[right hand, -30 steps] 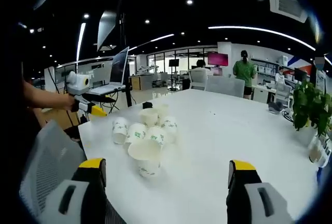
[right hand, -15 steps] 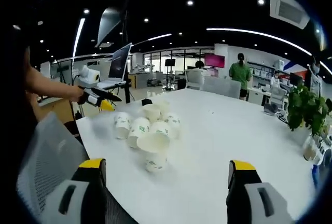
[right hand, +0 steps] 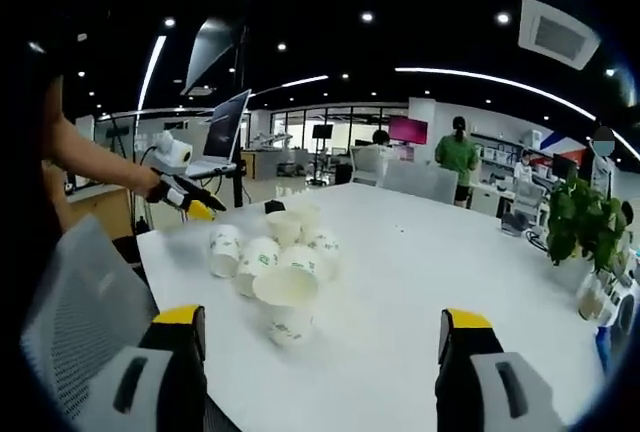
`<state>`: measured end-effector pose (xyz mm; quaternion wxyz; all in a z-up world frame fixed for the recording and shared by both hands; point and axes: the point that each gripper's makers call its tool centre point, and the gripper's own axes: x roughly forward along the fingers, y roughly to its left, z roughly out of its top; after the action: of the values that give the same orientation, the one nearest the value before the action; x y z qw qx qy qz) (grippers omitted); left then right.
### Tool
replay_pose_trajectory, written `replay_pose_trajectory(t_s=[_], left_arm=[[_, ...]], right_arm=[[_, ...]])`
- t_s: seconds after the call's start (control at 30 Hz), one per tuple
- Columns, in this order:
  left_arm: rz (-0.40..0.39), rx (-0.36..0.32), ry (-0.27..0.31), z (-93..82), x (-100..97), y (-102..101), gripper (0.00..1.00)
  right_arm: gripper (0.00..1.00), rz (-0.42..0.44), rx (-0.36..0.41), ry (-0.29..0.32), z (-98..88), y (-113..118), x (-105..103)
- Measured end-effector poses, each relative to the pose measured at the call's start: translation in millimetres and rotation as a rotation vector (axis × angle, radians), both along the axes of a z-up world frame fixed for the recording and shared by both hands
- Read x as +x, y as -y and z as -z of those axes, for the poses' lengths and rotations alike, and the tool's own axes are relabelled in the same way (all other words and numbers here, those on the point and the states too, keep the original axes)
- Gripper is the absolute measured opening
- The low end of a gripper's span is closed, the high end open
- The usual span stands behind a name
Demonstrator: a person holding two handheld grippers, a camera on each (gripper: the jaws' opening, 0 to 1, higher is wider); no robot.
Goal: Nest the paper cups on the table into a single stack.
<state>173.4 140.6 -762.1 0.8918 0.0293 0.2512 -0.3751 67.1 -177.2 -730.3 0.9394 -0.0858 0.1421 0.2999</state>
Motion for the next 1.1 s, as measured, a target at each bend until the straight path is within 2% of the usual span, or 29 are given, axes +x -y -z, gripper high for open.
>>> replay_pose_trajectory(t_s=[0.1, 0.33, 0.6, 0.67, 0.73, 0.83, 0.93, 1.1], left_arm=[[0.004, -0.002, -0.014, 2.8, 0.2, -0.5, 0.48], [0.014, -0.023, -0.08, 13.0, -1.4, 1.5, 0.37], [0.04, -0.085, -0.146, 12.6, -6.7, 17.2, 0.3], [0.047, -0.129, -0.174, 10.5, -7.1, 23.9, 0.29], [0.047, -0.18, -0.205, 10.4, -5.4, 26.5, 0.23], [0.049, -0.189, -0.226, 15.4, -4.2, 26.3, 0.14], [0.047, -0.202, -0.248, 22.9, -1.3, 22.7, 0.14], [0.064, -0.225, -0.279, 24.4, -3.8, 26.9, 0.12]], right_arm=[[0.96, 0.007, 0.002, -0.041, 6.0, 0.4, -1.6], [0.91, 0.008, -0.005, -0.02, 2.3, 1.3, -2.4], [0.88, -0.005, -0.025, -0.019, 4.8, 2.0, -3.4], [0.86, -0.004, -0.032, -0.01, 3.0, 1.1, -3.9], [0.85, -0.006, -0.045, 0.0, 1.8, 0.6, -4.0], [0.85, -0.017, -0.061, -0.013, 4.9, -1.5, -5.3], [0.84, -0.024, -0.068, -0.01, 4.4, -2.7, -6.0], [0.83, -0.012, -0.071, -0.013, 4.4, -0.6, -5.5]])
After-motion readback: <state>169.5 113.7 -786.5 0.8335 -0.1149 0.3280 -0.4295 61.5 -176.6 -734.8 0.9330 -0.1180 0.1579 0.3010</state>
